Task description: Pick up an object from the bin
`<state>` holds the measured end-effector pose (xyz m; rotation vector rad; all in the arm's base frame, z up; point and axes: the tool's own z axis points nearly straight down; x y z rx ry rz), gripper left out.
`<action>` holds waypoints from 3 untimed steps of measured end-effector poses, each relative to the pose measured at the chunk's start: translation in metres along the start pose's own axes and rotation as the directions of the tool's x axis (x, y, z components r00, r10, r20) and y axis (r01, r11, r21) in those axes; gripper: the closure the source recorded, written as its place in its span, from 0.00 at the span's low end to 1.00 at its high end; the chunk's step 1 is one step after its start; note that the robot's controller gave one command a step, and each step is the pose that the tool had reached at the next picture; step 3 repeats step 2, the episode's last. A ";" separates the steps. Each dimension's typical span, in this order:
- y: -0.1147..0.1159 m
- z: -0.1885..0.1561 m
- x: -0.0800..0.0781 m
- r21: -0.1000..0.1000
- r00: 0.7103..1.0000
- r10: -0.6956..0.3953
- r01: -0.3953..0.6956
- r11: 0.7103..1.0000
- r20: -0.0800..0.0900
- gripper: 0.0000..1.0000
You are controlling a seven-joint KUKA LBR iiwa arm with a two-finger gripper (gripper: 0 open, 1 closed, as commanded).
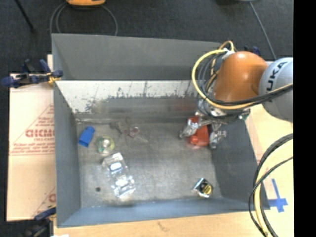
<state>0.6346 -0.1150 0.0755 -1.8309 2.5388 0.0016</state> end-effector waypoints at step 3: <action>0.050 -0.158 0.010 0.002 0.992 -0.129 0.129 0.992 -0.009 1.00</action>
Offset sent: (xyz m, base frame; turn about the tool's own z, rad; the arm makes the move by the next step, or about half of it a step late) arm 0.0000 0.0000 0.0000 0.0000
